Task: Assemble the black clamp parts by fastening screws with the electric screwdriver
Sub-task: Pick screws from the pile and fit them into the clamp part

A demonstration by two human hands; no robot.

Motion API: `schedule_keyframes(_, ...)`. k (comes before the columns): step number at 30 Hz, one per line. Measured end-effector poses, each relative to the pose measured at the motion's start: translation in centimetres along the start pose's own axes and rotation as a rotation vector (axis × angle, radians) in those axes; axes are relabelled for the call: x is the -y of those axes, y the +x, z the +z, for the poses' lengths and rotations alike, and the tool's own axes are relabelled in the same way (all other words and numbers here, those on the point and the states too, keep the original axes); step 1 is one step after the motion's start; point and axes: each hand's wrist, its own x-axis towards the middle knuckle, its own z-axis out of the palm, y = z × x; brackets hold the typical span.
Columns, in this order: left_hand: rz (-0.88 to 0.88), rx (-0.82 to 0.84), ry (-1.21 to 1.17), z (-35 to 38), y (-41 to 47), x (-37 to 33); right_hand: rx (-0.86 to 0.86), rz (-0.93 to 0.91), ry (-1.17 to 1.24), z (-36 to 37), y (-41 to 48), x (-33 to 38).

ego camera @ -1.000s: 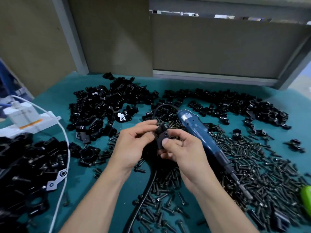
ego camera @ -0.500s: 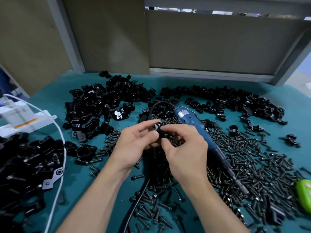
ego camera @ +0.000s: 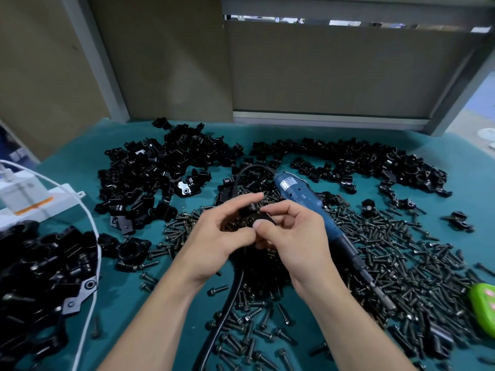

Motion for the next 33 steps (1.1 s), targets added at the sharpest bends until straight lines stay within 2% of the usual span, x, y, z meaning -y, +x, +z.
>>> schedule_keyframes(3, -0.014, 0.031, -0.023, 0.2, 0.2, 0.1, 0.074, 0.035, 0.058, 0.0, -0.1, 0.3)
schedule_keyframes(5, 0.006, -0.013, 0.026, 0.6, 0.2, 0.2, 0.112, 0.108, 0.104, 0.0, -0.1, 0.8)
schedule_keyframes(6, 0.014, -0.043, 0.034, 0.8, 0.3, 0.3, 0.122, 0.106, -0.003, -0.3, -0.1, 1.1)
schedule_keyframes(7, 0.019, -0.068, 0.017, 1.1, 0.3, 0.3, 0.112, 0.057, -0.228, -0.8, 0.1, 1.3)
schedule_keyframes(9, 0.006, -0.098, -0.057, 1.8, 0.3, 0.2, -0.017, -0.099, -0.663, -1.7, 0.8, 2.2)
schedule_keyframes(10, -0.007, -0.107, -0.081, 2.1, 0.4, 0.1, -0.107, -0.161, -0.746, -2.5, 1.3, 3.0)
schedule_keyframes(12, -0.051, -0.128, -0.116, 2.5, 0.3, 0.2, -0.262, -0.198, -0.766, -4.3, 3.1, 4.5)
schedule_keyframes(14, -0.104, -0.161, -0.156, 2.8, 0.3, 0.4, -0.338, -0.133, -0.899, -6.7, 5.7, 5.6)
schedule_keyframes(17, -0.148, -0.216, -0.129, 3.3, 0.5, 0.6, -0.118, 0.098, -1.295, -9.6, 9.2, 5.6)
schedule_keyframes(19, -0.154, -0.202, -0.047, 3.7, 0.6, 0.7, 0.040, 0.137, -1.411, -10.2, 10.4, 4.6)
schedule_keyframes(23, -0.155, -0.185, 0.202, 4.2, 0.4, 0.9, -0.010, 0.090, -1.349, -10.6, 11.6, 3.0)
schedule_keyframes(26, -0.140, -0.162, 0.268, 4.5, 0.2, 0.7, -0.077, 0.087, -1.265, -11.0, 11.4, 2.8)
schedule_keyframes(28, -0.133, -0.156, 0.306, 4.6, 0.2, 0.8, -0.185, 0.013, -1.149, -11.1, 10.3, 3.0)
schedule_keyframes(30, -0.125, -0.156, 0.322, 4.6, 0.2, 0.8, -0.288, -0.102, -0.977, -10.7, 8.2, 3.6)
schedule_keyframes(31, -0.119, -0.155, 0.330, 4.7, 0.2, 0.8, -0.278, -0.131, -0.842, -10.3, 7.1, 3.9)
schedule_keyframes(33, -0.100, -0.148, 0.354, 4.8, 0.1, 0.9, -0.120, -0.120, -0.471, -8.9, 4.4, 4.4)
